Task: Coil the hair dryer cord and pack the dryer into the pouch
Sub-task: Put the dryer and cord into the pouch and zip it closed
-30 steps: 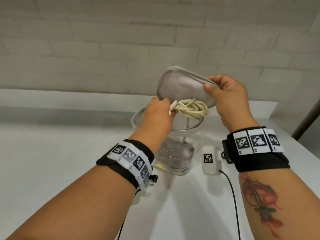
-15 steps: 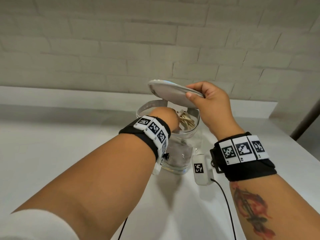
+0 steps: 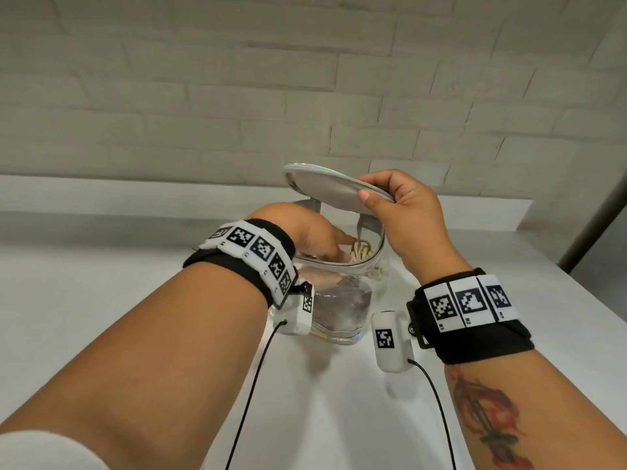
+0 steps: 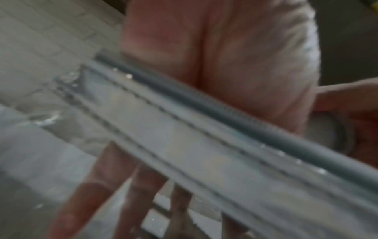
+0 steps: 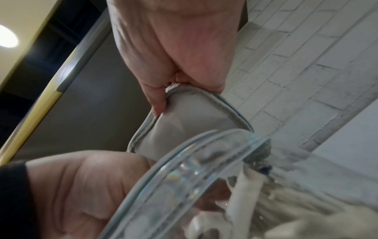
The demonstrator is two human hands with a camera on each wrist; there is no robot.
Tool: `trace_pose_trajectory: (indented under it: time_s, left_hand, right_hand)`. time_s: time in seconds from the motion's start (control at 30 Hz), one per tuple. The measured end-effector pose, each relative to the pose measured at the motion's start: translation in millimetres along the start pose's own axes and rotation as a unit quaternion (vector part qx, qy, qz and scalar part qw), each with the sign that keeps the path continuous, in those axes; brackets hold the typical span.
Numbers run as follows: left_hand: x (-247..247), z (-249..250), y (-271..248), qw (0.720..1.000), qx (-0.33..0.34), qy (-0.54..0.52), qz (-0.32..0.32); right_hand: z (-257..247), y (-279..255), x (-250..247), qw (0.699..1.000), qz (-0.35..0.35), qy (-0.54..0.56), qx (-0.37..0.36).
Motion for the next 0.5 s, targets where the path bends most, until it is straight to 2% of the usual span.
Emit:
trace_pose_trajectory:
  time_s: [0.07, 0.17, 0.4, 0.5]
  left_hand:
    - [1, -3, 2, 0.991, -0.001, 0.127, 0.038]
    - [31, -5, 12, 0.967, 0.038, 0.246, 0.059]
    - [5, 6, 8, 0.988, 0.014, 0.109, 0.107]
    - [-16, 21, -16, 0.982, 0.037, 0.126, 0.139]
  right_hand:
    - [1, -1, 3, 1.0, -0.005, 0.003, 0.002]
    - [-5, -3, 11, 1.0, -0.026, -0.005, -0.009]
    - [-4, -6, 13, 0.999, -0.033, -0.035, -0.022]
    - [8, -9, 11, 0.997, -0.027, -0.072, -0.017]
Point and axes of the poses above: each hand's wrist, its own y-axis towards the middle knuckle, its own x-axis out of the palm, z = x × y, the point moved 10 cm from there along y, towards the middle knuckle, and after that the axes turned 4 degrees about z, right-handed, at the moved point
